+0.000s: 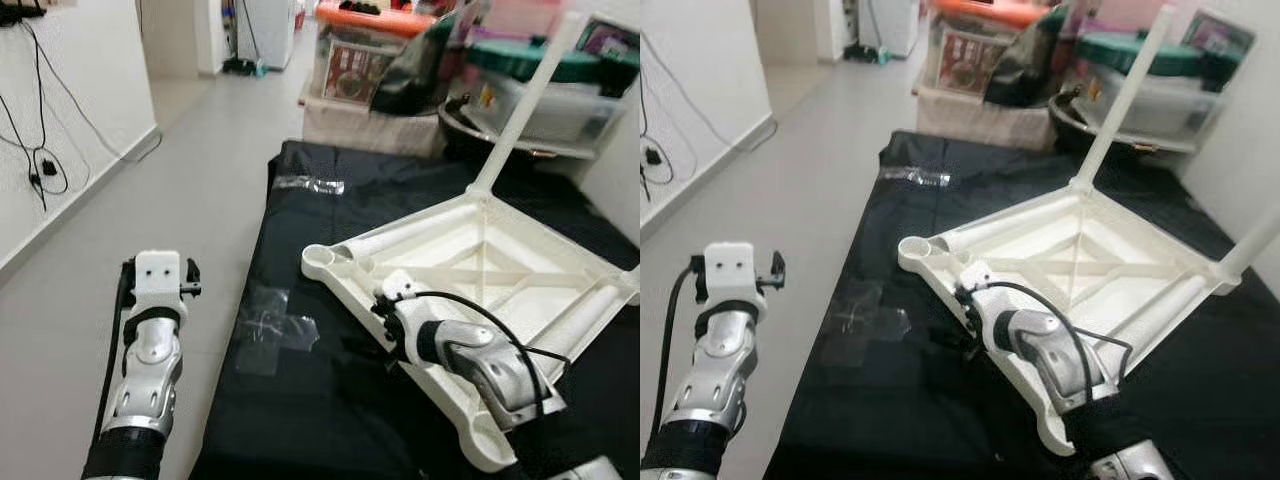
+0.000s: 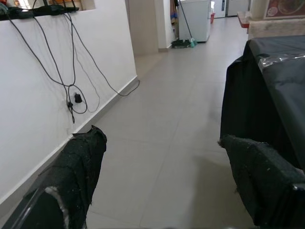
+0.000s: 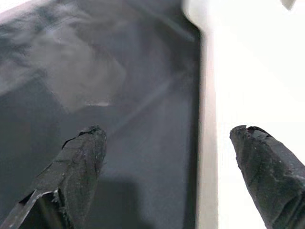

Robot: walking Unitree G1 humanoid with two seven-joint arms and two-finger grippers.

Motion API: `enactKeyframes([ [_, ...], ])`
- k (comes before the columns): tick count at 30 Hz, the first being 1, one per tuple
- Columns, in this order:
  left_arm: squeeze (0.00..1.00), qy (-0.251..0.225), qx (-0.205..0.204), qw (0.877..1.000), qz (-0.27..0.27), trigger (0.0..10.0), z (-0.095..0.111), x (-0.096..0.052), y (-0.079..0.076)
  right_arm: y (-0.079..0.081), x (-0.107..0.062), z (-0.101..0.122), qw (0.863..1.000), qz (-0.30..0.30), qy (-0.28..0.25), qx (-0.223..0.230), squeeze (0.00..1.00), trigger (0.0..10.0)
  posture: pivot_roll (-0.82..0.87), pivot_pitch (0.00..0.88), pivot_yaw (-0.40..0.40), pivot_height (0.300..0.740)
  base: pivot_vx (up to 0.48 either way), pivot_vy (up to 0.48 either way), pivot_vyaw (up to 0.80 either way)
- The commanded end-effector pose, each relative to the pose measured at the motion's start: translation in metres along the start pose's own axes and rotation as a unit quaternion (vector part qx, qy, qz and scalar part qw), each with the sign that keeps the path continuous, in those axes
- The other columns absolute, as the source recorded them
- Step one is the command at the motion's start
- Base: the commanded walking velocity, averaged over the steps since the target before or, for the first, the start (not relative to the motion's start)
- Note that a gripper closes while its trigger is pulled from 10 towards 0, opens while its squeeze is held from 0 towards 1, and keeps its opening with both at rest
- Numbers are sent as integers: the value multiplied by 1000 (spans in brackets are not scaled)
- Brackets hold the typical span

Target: Building children table

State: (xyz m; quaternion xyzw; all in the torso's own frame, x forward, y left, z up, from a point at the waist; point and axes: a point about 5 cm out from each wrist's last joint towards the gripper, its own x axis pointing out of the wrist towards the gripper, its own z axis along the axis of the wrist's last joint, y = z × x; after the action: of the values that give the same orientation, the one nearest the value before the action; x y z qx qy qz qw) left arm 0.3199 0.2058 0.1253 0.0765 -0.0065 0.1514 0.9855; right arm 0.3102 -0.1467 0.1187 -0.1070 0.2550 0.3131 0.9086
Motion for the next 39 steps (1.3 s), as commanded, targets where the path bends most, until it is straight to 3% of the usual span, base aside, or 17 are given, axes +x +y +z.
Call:
enactKeyframes([
  [1,0,1,4,1000,-4,10000,-1,0,-1,-1,6,-6,999,-27,11,33,0,10000,97,0,-115,740,0,0,0],
  [9,0,0,6,1000,-9,10000,-1,1,-4,16,28,-7,992,-61,4,111,0,10000,88,0,-100,740,0,0,0],
  [13,0,-2,4,1000,-17,10000,1,2,-8,28,39,0,990,-59,-11,125,0,10000,86,0,-95,740,0,0,0],
  [14,0,-2,3,1000,-18,10000,1,2,-9,32,42,2,990,-55,-17,127,0,3137,86,0,-95,740,0,0,0],
  [15,0,-2,3,1000,-20,10000,2,3,-10,37,46,3,991,-51,-20,125,0,3137,91,0,-95,740,0,0,0],
  [16,0,-3,3,1000,-20,10000,2,3,-10,40,48,4,991,-48,-21,122,0,0,91,0,-95,740,0,0,0],
  [21,0,-5,7,1000,-18,10000,3,4,-7,53,52,-2,995,-22,-15,97,0,0,95,0,-96,740,0,0,0],
  [25,0,-2,8,1000,-14,10000,0,3,-4,52,47,-18,997,-8,13,71,0,0,98,0,-107,740,0,0,0],
  [30,0,-1,8,1000,-15,10000,-1,2,-5,50,46,-21,998,-8,17,66,0,0,98,0,-107,740,0,0,0],
  [34,0,0,8,1000,-25,10000,-2,1,-11,49,40,-31,999,4,27,43,0,0,87,0,-99,740,0,0,0],
  [39,0,-1,11,999,-31,10000,0,4,-11,61,26,-39,997,66,28,30,0,0,82,0,-94,740,0,0,0],
])
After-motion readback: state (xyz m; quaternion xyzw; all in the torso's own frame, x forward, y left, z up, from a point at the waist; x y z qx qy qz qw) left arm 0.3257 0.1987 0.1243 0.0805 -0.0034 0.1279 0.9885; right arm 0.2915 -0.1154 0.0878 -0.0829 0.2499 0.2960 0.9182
